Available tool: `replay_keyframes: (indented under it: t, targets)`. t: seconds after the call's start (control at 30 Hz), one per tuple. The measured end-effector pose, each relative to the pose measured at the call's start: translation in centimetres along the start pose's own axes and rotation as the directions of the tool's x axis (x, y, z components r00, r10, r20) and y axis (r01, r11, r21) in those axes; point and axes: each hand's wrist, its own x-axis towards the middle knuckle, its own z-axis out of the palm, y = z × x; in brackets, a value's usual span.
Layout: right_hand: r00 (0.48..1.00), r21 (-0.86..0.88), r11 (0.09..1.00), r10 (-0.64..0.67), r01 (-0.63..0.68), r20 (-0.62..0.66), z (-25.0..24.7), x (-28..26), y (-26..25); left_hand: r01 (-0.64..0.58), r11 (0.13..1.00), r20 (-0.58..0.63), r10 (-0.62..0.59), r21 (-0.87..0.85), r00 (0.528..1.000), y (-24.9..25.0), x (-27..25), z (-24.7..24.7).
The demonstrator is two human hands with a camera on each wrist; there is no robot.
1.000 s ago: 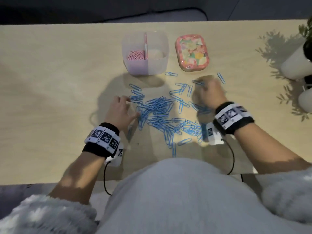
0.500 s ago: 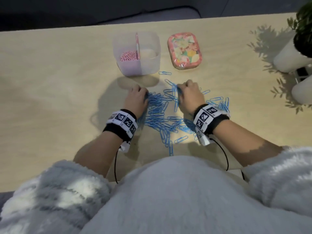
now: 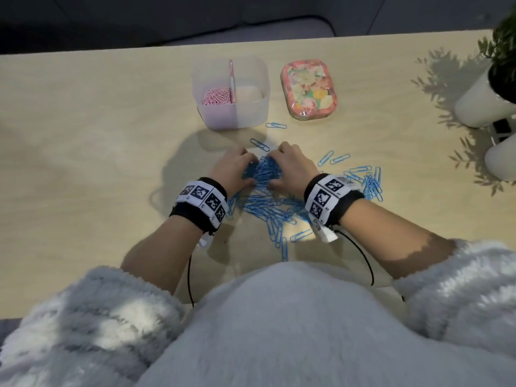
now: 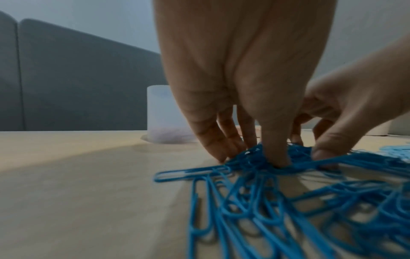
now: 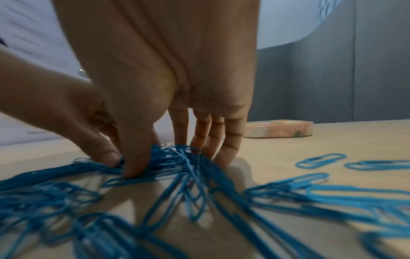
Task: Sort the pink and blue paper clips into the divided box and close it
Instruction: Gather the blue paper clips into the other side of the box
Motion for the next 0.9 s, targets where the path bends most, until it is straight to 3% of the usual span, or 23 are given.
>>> replay_keyframes:
  t: [0.1,0.27,0.4,0.5,0.63,0.73,0.9]
  targets:
    - [0.998,0.001,0.999,-0.043,0.043,-0.051,0.4,0.2,-0.4,-0.008,1.0,-0.001,0.008,-0.006,1.0,0.8,0.2,0.1]
    - [0.997,0.035,0.996,-0.079,0.08,-0.021,-0.3,0.5,0.7,0.021,0.999,-0.036,-0.022,-0.029,0.999,0.1,0.1,-0.1]
    - [0.997,0.261,0.965,-0.003,0.023,-0.077,-3.4,1.1,1.7,0.077,0.991,-0.034,-0.081,-0.11,0.996,-1.0,-0.4,-0.4]
    - [0.998,0.486,0.874,0.035,-0.002,-0.059,-6.8,2.7,1.2,0.101,0.98,-0.036,-0.109,-0.173,0.993,-1.2,-0.6,-0.8]
    - [0.984,0.642,0.766,0.134,-0.031,-0.113,-11.3,6.2,-0.9,0.107,0.959,-0.055,-0.126,-0.262,0.991,-1.3,-0.5,-1.8]
    - [0.974,0.675,0.737,0.173,-0.027,-0.149,-13.1,9.7,-2.5,0.102,0.931,-0.071,-0.134,-0.35,0.988,-1.3,-0.4,-2.8]
    - [0.969,0.595,0.795,0.225,-0.122,-0.101,-12.2,13.3,-4.0,0.096,0.897,-0.112,-0.159,-0.431,0.981,-1.2,0.7,-5.1]
